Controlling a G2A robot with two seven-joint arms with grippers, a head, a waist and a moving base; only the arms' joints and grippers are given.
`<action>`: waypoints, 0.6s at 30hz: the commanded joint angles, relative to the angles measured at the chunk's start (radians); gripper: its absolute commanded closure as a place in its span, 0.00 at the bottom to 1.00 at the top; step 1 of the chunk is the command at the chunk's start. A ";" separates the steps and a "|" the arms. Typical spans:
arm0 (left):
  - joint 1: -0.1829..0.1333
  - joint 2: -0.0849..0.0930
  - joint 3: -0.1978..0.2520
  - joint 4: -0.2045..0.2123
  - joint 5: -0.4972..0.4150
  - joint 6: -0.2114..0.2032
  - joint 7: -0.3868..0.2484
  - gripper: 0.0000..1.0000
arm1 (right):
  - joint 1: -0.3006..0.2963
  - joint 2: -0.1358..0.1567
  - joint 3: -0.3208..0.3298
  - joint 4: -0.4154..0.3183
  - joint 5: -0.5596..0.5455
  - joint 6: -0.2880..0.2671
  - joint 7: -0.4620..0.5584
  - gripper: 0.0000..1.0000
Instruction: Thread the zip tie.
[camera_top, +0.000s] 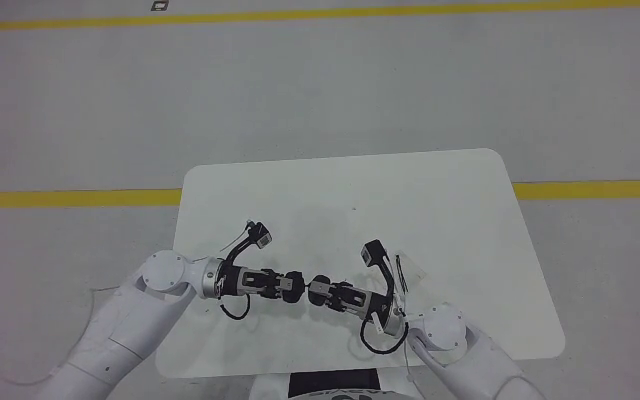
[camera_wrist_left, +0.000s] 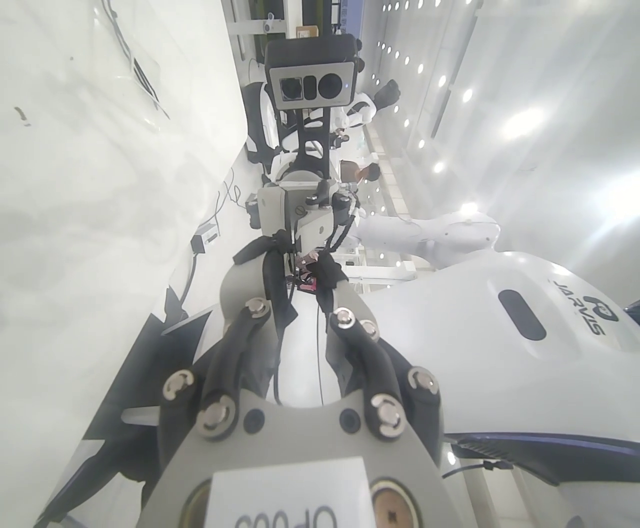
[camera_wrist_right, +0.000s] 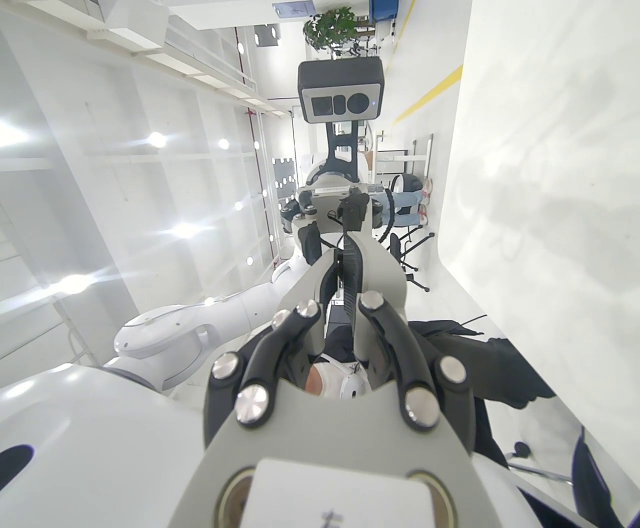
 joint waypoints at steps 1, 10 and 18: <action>-0.001 0.000 0.001 0.000 0.000 0.000 0.000 0.86 | 0.002 0.000 -0.001 0.001 0.001 0.000 0.004 1.00; -0.004 0.002 0.004 0.002 0.000 0.001 0.004 0.90 | 0.008 0.000 -0.008 0.003 0.000 0.005 0.011 1.00; -0.007 0.003 0.006 0.002 -0.002 0.003 0.003 0.92 | 0.012 -0.001 -0.012 0.004 0.001 0.007 0.012 1.00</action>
